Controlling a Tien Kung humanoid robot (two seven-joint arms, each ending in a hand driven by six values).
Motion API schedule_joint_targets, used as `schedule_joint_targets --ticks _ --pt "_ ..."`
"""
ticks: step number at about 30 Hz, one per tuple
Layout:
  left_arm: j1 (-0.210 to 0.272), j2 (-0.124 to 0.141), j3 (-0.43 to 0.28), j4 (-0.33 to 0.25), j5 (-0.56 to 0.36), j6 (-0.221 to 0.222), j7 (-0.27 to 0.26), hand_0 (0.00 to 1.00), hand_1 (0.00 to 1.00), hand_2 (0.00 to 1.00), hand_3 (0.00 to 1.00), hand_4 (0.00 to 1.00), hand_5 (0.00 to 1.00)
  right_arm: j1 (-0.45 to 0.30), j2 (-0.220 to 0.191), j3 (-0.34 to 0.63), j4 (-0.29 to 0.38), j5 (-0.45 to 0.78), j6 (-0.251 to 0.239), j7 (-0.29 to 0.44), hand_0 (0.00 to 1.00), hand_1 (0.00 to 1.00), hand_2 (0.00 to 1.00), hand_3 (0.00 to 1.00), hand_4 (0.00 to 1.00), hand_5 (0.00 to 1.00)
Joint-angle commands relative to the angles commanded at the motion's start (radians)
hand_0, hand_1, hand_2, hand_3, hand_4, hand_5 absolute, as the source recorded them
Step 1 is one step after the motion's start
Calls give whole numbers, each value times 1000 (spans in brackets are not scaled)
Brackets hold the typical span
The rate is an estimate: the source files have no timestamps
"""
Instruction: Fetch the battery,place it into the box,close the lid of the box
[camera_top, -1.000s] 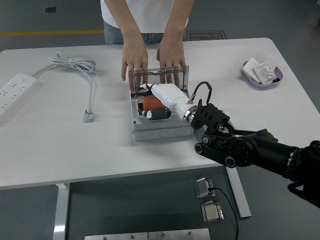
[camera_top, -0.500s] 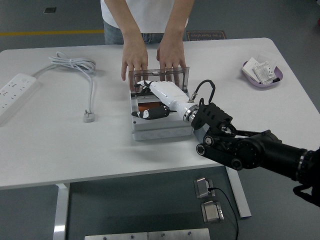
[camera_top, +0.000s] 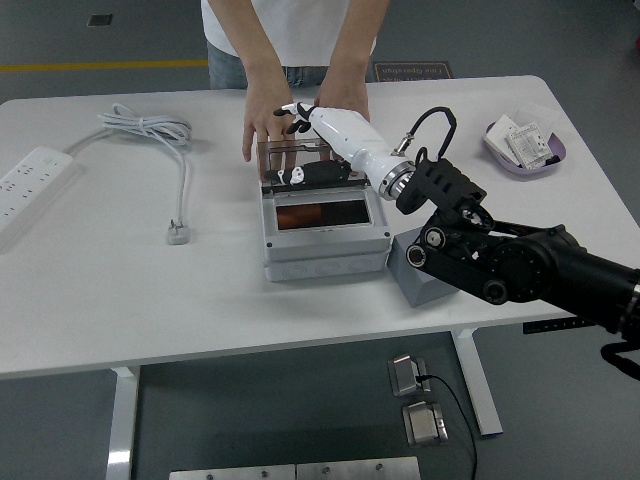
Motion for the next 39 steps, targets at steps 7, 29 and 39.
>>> schedule_joint_targets --ticks 7,29,39 --pt "-6 3 1 -1 0 -1 1 570 638 593 600 622 151 56 -5 -44 -109 77 15 19 731 675 683 854 981 596" --pt "-6 -2 -7 -1 4 3 3 570 638 593 600 622 151 -14 -36 -91 -55 49 15 11 675 669 684 780 981 598" --pt "2 -3 -2 0 -9 7 0 569 638 592 598 622 152 -62 -112 -61 130 -60 21 -49 657 662 683 784 981 605"
